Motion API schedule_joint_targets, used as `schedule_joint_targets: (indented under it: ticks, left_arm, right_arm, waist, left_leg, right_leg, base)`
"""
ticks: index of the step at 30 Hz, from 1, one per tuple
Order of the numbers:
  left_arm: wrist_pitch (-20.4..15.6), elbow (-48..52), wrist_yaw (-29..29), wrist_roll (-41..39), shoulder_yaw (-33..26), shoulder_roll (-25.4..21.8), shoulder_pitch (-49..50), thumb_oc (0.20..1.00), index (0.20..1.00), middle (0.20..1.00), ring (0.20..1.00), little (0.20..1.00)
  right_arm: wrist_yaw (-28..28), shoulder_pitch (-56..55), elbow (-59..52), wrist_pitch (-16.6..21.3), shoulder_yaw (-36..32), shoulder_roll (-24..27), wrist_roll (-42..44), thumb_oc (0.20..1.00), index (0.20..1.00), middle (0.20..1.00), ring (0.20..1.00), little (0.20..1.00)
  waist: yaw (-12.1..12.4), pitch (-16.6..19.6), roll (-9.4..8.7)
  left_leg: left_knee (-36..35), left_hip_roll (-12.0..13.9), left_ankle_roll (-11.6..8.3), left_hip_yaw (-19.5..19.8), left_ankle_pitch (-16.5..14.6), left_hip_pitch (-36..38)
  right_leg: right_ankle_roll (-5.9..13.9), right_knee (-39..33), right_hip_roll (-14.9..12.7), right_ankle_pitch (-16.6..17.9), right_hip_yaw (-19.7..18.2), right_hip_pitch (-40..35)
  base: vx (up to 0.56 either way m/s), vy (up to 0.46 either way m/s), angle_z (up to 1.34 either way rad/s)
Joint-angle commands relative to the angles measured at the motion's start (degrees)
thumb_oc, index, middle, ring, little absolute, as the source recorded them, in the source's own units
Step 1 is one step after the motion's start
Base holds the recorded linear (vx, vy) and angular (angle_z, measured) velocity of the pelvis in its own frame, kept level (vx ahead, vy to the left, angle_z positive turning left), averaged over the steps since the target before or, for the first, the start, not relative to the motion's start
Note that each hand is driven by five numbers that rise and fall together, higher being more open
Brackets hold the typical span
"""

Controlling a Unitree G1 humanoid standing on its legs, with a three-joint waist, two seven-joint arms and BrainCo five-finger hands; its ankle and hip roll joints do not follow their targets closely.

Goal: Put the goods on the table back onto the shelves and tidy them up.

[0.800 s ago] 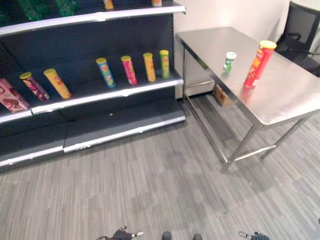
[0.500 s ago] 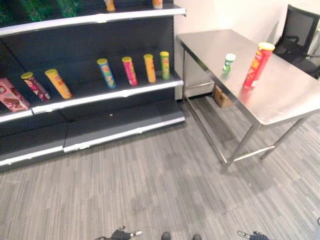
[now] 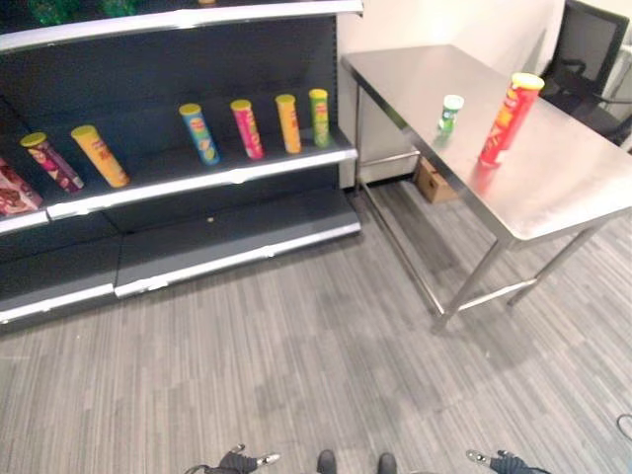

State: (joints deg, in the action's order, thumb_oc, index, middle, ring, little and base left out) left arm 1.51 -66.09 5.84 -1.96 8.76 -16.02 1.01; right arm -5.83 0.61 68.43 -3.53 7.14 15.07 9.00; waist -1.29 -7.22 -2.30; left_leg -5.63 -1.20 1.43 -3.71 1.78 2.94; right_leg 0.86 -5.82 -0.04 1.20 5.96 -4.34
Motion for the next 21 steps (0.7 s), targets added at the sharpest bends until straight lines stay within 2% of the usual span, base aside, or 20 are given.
schedule_joint_targets:
  ticks: [1,2,4,6,7,8,11,13,15,16,17,20,21]
  left_arm:
    - [-0.6,-1.1,-0.4,0.2,1.2,-1.1,-5.1,1.000,1.000,1.000,1.000,1.000]
    - [-0.6,-0.8,-0.5,0.3,1.5,-1.2,-5.3,1.000,1.000,1.000,1.000,1.000]
    - [-0.8,-0.6,-0.5,0.4,1.6,-1.2,-5.3,1.000,1.000,1.000,1.000,1.000]
    - [-0.8,-0.3,-0.6,0.4,1.8,-1.3,-5.8,1.000,1.000,1.000,1.000,1.000]
    - [-0.8,-0.4,-0.4,0.4,2.2,-1.3,-6.7,1.000,1.000,1.000,1.000,1.000]
    - [-0.8,-0.4,-0.4,0.4,2.2,-1.3,-6.7,1.000,1.000,1.000,1.000,1.000]
    - [-0.8,-0.8,-0.2,0.5,2.3,-1.2,-7.4,1.000,1.000,1.000,1.000,1.000]
    - [-0.9,-1.1,-0.2,0.7,2.2,-1.1,-7.8,1.000,1.000,1.000,1.000,1.000]
    - [-1.0,-1.3,-0.2,0.6,2.0,-1.0,-7.7,1.000,1.000,1.000,1.000,1.000]
    - [-1.1,-1.6,-0.3,0.8,2.0,-0.9,-7.6,1.000,1.000,1.000,1.000,1.000]
    - [-1.1,-2.2,-0.3,1.0,1.8,-0.7,-7.2,1.000,1.000,1.000,1.000,1.000]
    - [-1.0,-2.9,-0.4,1.1,1.7,0.3,-6.4,1.000,1.000,1.000,1.000,1.000]
    - [-1.0,-2.9,-0.4,1.1,1.7,0.3,-6.4,1.000,1.000,1.000,1.000,1.000]
  right_arm:
    - [0.0,3.4,0.0,0.2,-0.3,1.1,0.3,1.000,1.000,1.000,1.000,1.000]
    - [0.0,3.2,0.0,0.4,-0.6,1.1,0.8,1.000,1.000,1.000,1.000,1.000]
    - [0.0,3.1,0.2,0.4,-0.6,1.2,1.0,1.000,1.000,1.000,1.000,1.000]
    - [-0.1,3.1,0.2,0.4,-0.8,1.5,1.3,1.000,1.000,1.000,1.000,1.000]
    - [-0.4,3.6,0.0,0.4,-0.7,1.6,1.7,1.000,1.000,1.000,1.000,1.000]
    - [-0.4,3.6,0.0,0.4,-0.7,1.6,1.7,1.000,1.000,1.000,1.000,1.000]
    - [-0.7,3.9,-0.5,0.4,-0.9,1.4,2.5,1.000,1.000,1.000,1.000,1.000]
    - [-0.8,4.1,-0.6,0.3,-1.2,1.4,2.5,1.000,1.000,1.000,1.000,1.000]
    - [-0.9,4.1,-0.6,0.2,-1.2,1.5,2.1,1.000,1.000,1.000,1.000,1.000]
    - [-0.8,3.7,-0.5,0.3,-1.4,1.7,2.2,1.000,1.000,1.000,1.000,1.000]
    - [-0.7,3.3,-0.5,0.4,-1.3,1.8,2.0,1.000,1.000,1.000,1.000,1.000]
    - [-0.1,2.2,-0.5,0.6,-1.4,2.8,1.4,1.000,1.000,1.000,1.000,1.000]
    - [-0.1,2.2,-0.5,0.6,-1.4,2.8,1.4,1.000,1.000,1.000,1.000,1.000]
  waist:
    - [0.3,-4.4,1.89]
    - [0.0,-5.3,1.95]
    - [-0.2,-5.4,2.13]
    - [-0.3,-5.6,2.63]
    - [-0.5,-6.3,2.67]
    - [-0.5,-6.4,2.75]
    - [-0.8,-7.2,2.04]
    - [-0.8,-7.3,1.53]
    - [-0.9,-7.0,1.21]
    - [-1.0,-6.6,1.10]
    - [-0.9,-5.7,0.85]
    - [-1.9,-3.4,1.31]
    - [-2.0,-3.4,1.33]
  left_leg:
    - [0.6,-3.5,4.99,0.5,-8.4,3.4]
    - [0.6,-3.9,5.34,0.3,-8.7,4.1]
    - [0.6,-3.9,5.27,0.2,-8.9,4.5]
    - [0.6,-3.7,5.06,0.3,-9.3,5.0]
    - [0.6,-3.7,4.76,0.7,-9.4,5.2]
    - [0.6,-3.6,4.74,0.7,-9.4,5.3]
    - [0.7,-4.1,4.32,0.8,-9.8,6.0]
    - [1.1,-4.4,3.92,1.0,-10.6,6.5]
    - [1.0,-4.5,3.52,1.5,-11.6,7.7]
    - [0.7,-4.6,3.34,2.0,-12.3,8.7]
    - [0.7,-4.7,3.25,2.5,-13.4,10.0]
    - [1.8,-2.3,2.12,3.8,-15.3,12.3]
    - [1.9,-2.2,2.12,3.9,-15.3,12.2]
  right_leg:
    - [5.03,24.4,-4.3,-5.6,0.1,10.1]
    - [5.01,30.5,-4.6,-4.9,-0.6,13.6]
    - [4.57,31.2,-4.3,-5.0,-0.8,14.9]
    - [4.02,26.7,-3.5,-4.6,-0.7,15.7]
    - [4.47,20.2,-2.2,-2.6,-1.6,16.9]
    - [4.46,19.9,-2.2,-2.4,-1.6,16.6]
    - [5.85,8.7,-0.6,1.2,-4.6,17.4]
    - [6.83,3.0,-0.4,2.7,-4.9,17.6]
    - [7.18,1.0,-0.4,3.2,-3.9,17.4]
    - [7.10,0.8,-0.6,2.8,-3.7,16.9]
    - [6.52,0.8,-0.6,3.8,-2.9,15.7]
    - [5.14,2.7,0.5,4.1,-2.4,13.9]
    - [5.13,2.7,0.5,4.1,-2.4,13.9]
  base:
    - [0.00,0.495,-0.86]
    - [0.03,0.227,-0.86]
    - [0.05,0.076,-0.15]
    - [0.10,0.029,0.10]
    - [0.07,-0.014,0.03]
    - [0.08,-0.033,-0.04]
    - [0.11,-0.051,-0.05]
    - [0.19,-0.090,0.05]
    - [0.28,-0.119,0.28]
    - [0.39,-0.141,0.37]
    - [0.44,-0.154,0.31]
    - [0.48,-0.225,0.29]
    - [0.37,-0.237,0.47]
